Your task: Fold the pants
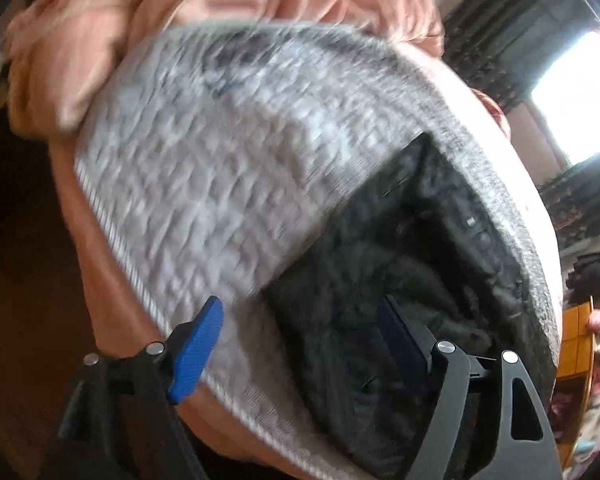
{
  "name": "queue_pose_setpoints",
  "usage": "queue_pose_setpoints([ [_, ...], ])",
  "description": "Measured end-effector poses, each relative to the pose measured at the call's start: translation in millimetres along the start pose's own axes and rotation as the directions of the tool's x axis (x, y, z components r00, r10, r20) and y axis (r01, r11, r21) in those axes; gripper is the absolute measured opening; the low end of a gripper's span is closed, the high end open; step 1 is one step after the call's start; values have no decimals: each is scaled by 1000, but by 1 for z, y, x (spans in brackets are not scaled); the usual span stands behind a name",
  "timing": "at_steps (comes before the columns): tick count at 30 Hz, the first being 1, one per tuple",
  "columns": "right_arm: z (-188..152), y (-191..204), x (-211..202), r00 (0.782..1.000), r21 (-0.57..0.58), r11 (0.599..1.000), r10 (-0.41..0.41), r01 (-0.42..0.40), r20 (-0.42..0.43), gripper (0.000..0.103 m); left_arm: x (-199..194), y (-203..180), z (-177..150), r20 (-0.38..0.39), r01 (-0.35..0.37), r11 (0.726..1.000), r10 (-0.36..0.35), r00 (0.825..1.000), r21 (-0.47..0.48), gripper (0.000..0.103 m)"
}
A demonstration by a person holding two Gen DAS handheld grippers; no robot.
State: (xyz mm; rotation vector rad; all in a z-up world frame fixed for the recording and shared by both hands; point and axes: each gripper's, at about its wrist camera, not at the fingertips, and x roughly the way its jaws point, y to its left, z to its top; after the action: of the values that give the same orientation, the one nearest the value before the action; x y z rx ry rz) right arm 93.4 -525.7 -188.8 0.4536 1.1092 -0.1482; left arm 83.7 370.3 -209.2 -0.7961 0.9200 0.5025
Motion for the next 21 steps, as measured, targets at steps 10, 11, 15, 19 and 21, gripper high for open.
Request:
queue_pose_setpoints([
  [10,28,-9,30,993,65,993,-98,103,-72,72,40,-128,109,-59,149,948,-138,989,281,99],
  [11,34,-4,26,994,57,994,-91,95,-59,73,51,-136,114,-77,150,942,-133,988,300,99],
  [15,62,15,20,997,37,998,-58,60,-46,77,108,-165,150,-175,142,930,-85,981,340,99],
  [19,89,34,42,997,28,998,-57,59,-54,78,160,-177,172,-239,152,928,-71,968,340,99],
  [21,102,42,51,996,18,998,-57,58,-62,78,180,-176,175,-276,163,929,-69,959,333,99],
])
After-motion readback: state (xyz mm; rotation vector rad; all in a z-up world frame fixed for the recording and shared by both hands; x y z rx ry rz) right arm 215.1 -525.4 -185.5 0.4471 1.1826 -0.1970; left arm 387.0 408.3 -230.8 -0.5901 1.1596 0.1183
